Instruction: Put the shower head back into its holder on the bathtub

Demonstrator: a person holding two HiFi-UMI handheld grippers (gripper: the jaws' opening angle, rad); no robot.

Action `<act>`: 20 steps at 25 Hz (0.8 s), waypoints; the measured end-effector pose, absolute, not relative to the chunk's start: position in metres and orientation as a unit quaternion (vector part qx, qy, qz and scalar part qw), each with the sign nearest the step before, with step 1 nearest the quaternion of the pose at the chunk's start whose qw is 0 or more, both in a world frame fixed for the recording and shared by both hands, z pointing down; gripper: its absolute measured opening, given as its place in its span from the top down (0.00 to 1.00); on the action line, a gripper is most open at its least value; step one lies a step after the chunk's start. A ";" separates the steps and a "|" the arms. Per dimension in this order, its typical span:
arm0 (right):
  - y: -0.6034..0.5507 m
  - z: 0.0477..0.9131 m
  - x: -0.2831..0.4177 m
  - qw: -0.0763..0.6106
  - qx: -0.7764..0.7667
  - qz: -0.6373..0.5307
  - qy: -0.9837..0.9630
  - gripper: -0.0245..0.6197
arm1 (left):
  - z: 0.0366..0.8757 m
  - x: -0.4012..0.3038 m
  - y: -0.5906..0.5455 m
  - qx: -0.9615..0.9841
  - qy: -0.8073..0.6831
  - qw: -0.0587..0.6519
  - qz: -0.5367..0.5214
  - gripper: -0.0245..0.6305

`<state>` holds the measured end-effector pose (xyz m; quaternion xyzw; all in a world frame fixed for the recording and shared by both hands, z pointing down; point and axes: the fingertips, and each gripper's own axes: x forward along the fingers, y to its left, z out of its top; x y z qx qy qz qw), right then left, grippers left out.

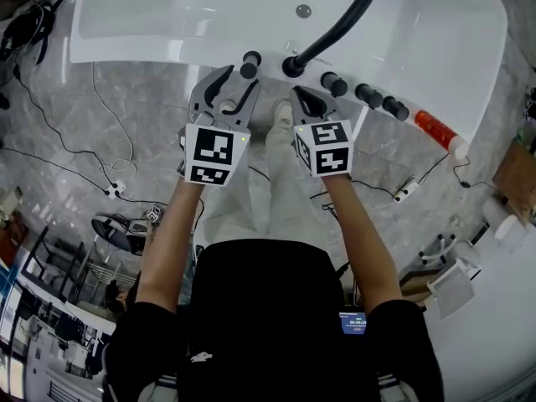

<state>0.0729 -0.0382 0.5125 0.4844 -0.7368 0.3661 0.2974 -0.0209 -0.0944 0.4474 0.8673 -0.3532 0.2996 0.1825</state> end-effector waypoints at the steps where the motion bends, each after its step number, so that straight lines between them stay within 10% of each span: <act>1: -0.043 0.503 0.072 0.295 0.486 0.361 -0.739 0.92 | 0.442 -0.023 -0.092 0.866 -0.355 0.186 0.299 0.66; 20: -0.080 0.279 0.089 0.208 0.532 0.244 -0.784 0.93 | 0.235 -0.010 -0.081 0.891 -0.387 0.118 0.206 0.94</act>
